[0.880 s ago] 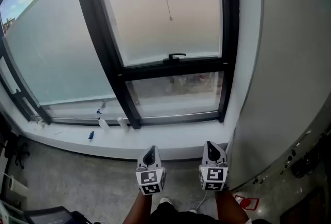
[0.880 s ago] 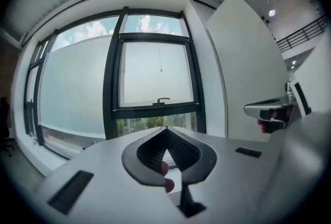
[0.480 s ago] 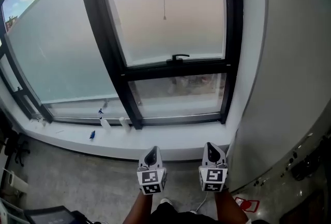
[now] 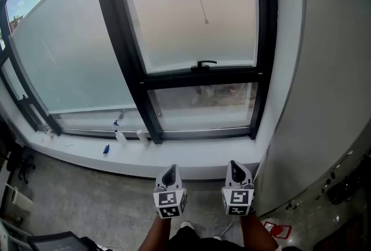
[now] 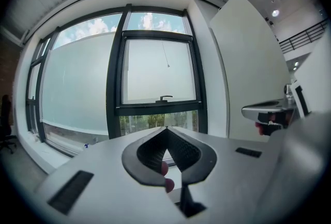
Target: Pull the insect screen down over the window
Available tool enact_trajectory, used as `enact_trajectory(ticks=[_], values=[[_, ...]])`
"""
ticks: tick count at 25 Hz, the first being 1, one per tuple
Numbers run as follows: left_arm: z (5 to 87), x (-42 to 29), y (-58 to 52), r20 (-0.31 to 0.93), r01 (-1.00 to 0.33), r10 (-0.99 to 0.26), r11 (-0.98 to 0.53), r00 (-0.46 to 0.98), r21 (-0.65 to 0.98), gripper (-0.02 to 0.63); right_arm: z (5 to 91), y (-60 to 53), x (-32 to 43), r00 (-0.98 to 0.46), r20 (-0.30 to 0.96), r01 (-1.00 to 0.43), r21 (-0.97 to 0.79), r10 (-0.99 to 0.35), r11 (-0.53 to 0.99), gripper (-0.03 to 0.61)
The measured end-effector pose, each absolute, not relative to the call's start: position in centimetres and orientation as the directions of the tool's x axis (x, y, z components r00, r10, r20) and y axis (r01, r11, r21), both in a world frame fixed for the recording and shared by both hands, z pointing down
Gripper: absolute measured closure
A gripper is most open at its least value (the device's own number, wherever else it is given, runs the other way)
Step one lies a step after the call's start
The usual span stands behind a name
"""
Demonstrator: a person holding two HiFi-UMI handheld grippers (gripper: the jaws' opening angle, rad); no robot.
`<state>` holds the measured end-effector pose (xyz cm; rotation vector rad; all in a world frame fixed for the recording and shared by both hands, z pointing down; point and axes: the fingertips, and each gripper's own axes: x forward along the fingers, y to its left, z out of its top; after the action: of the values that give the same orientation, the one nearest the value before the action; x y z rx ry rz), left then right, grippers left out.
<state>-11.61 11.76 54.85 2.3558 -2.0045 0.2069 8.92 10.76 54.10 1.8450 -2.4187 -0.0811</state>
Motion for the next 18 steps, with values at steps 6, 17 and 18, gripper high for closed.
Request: enact_trajectory(ticks=[6,17,18], values=[[54.7,-11.4,12.2,0.127,-0.986,-0.980,-0.160,0.153,-0.043,0.611,54.2,11.0,8.8,-0.273,0.060,-0.955,0.105,-0.960,0.278,0.575],[55.1,-12.3,10.6,0.162,-0.989,-0.977,-0.144,0.135,-0.041,0.611,54.3,8.4,7.5,-0.301,0.066,-0.945,0.110,-0.951,0.307,0.575],[55.2,-12.4,10.2,0.165,-0.989,-0.977,-0.144,0.135,-0.045,0.611,54.2,8.1,7.3,-0.304,0.066,-0.945,0.108,-0.950,0.309,0.575]])
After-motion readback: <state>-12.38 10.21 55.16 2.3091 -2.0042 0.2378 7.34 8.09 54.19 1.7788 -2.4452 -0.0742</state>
